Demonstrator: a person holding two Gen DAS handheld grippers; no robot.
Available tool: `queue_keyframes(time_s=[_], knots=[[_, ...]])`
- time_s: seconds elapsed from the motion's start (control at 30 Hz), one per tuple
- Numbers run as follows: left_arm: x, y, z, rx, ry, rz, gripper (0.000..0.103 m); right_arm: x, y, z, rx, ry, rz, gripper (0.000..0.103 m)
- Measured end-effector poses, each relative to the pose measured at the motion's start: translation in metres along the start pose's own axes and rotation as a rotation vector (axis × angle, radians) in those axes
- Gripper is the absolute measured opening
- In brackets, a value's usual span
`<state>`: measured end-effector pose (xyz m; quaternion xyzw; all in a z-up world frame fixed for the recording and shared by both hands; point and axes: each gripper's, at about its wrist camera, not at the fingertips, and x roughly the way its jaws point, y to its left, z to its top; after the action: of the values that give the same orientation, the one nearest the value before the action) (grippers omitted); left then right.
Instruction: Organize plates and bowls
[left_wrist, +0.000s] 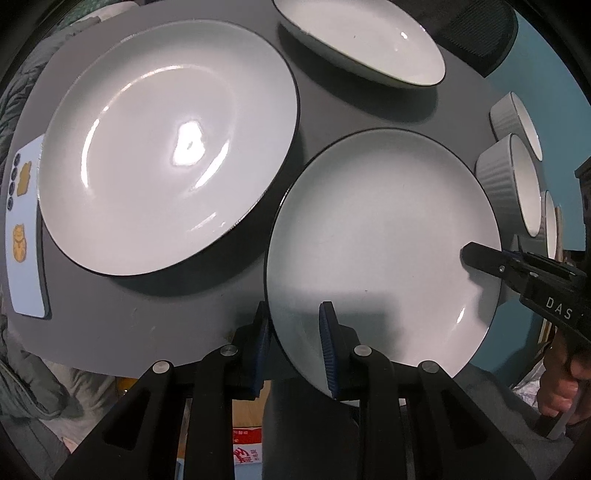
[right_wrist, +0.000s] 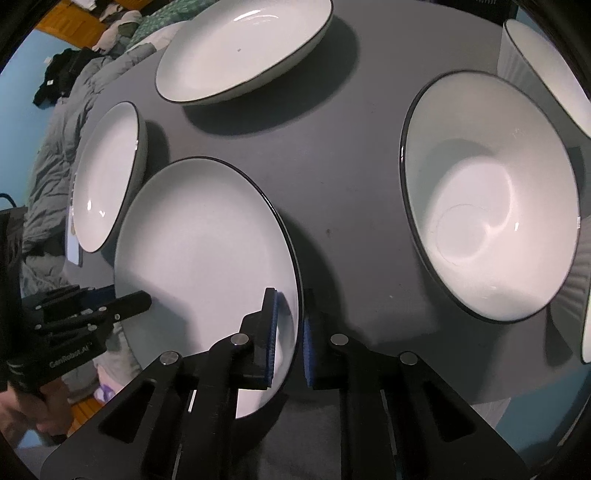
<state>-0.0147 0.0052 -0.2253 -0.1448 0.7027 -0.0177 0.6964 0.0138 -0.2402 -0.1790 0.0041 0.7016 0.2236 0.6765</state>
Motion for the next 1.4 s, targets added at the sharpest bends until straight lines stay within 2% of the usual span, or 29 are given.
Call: queue_keyframes(time_s=[0.17,0.2,0.23,0.27,0.33,0.37,0.43,0.53,0.63,0.7,0.77,0.83,0.93,1.03,1.4], knots=[[-0.01,0.0,0.005,0.002,-0.018,-0.006,0.025,-0.006,0.005,0.002,0.0,-0.006,0.006,0.01],[-0.014,-0.001,0.006,0.006,-0.031,-0.052,0.01,-0.006,0.006,0.002,0.0,-0.009,0.011,0.01],[-0.018,-0.005,0.008,0.007,-0.032,-0.136,0.007,-0.008,0.007,0.003,-0.003,-0.013,0.017,0.009],[-0.021,-0.01,0.011,0.01,-0.033,-0.158,0.007,-0.009,0.007,0.003,-0.007,-0.019,0.025,0.007],[-0.025,-0.031,0.016,0.078,-0.067,-0.009,0.008,-0.011,0.014,0.006,-0.022,-0.028,0.035,0.006],[-0.026,-0.039,0.018,0.097,-0.088,0.052,0.008,-0.006,0.016,0.009,-0.013,-0.002,-0.001,0.006],[-0.026,-0.038,0.023,0.076,-0.123,0.037,0.008,0.005,0.015,0.011,0.016,0.003,-0.038,0.009],[-0.023,-0.025,0.031,0.024,-0.099,0.013,0.008,0.02,-0.001,0.013,0.093,0.002,0.021,0.01],[-0.025,-0.011,0.031,0.016,-0.103,0.035,0.008,0.028,-0.003,0.012,0.111,0.012,0.032,0.011],[-0.026,-0.006,0.029,0.016,-0.102,0.041,0.009,0.03,0.003,0.013,0.087,0.015,0.024,0.011],[-0.024,-0.004,0.023,0.01,-0.102,0.036,0.015,0.031,0.008,0.013,0.064,0.019,0.013,0.011],[-0.014,0.0,0.016,0.002,-0.076,0.023,0.027,0.032,0.011,0.015,0.052,0.019,0.01,0.011],[-0.008,0.006,0.009,-0.011,-0.072,0.002,0.028,0.031,0.008,0.014,0.068,0.02,0.029,0.011],[-0.001,0.004,0.007,-0.035,-0.051,-0.043,0.032,0.034,0.014,0.014,0.059,0.019,0.027,0.011],[0.018,0.006,0.015,-0.099,-0.027,-0.111,0.032,0.033,0.007,0.012,0.005,0.015,0.028,0.012]])
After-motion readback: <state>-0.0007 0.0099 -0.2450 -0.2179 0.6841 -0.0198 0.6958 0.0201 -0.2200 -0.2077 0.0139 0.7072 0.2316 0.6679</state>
